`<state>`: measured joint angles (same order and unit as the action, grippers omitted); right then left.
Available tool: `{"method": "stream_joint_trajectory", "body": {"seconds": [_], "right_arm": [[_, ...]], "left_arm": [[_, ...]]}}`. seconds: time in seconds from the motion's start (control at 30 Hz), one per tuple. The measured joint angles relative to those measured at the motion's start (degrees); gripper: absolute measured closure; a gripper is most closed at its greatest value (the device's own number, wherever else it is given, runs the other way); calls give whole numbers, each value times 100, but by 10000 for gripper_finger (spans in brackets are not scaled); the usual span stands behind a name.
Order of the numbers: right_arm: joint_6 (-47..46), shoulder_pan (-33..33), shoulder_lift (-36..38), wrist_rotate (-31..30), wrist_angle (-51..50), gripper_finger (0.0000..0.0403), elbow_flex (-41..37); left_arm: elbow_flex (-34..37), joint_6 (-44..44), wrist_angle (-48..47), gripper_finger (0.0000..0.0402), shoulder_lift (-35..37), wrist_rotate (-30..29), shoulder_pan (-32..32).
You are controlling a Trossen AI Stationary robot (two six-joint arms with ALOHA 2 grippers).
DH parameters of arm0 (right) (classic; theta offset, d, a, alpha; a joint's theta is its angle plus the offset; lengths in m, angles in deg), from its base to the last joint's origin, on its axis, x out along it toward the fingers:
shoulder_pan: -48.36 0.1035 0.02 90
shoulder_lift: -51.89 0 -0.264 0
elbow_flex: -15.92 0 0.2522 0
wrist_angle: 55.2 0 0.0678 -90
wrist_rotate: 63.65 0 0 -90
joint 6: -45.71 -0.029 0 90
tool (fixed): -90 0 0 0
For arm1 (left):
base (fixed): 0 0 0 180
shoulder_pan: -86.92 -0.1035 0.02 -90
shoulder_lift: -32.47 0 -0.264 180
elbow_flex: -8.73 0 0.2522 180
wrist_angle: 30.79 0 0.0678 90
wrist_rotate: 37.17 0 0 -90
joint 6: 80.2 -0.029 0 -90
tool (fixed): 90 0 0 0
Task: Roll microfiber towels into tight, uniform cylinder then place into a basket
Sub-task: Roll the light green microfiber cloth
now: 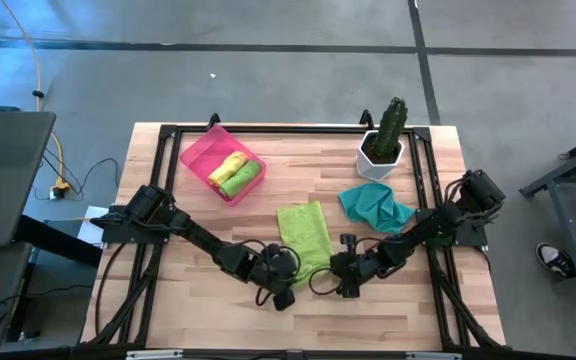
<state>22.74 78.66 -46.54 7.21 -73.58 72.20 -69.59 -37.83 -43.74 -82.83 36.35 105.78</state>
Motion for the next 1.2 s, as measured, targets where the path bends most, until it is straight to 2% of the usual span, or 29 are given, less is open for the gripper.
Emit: {"method": "stream_joint_trajectory", "body": {"seconds": [0.13,0.27,0.47,0.6,0.93,1.2], "right_arm": [[-162,0,0,43,-7,392,-4],[-386,-13,2,306,-22,397,-7],[-601,-140,74,1283,200,400,-17],[-937,-414,76,2020,365,401,-22],[-1739,-1085,49,3527,619,402,-39],[-2462,-1456,50,4162,671,402,-39]], "left_arm": [[-235,-731,-326,316,0,-27,-53],[-704,-1707,-1197,293,0,-202,-60],[-1465,-2625,-2365,283,9,-340,91],[-1639,-2754,-2368,283,20,-344,247],[-1646,-2441,-2339,277,20,-409,600],[-1646,-3058,-2073,277,20,-942,733]]}}
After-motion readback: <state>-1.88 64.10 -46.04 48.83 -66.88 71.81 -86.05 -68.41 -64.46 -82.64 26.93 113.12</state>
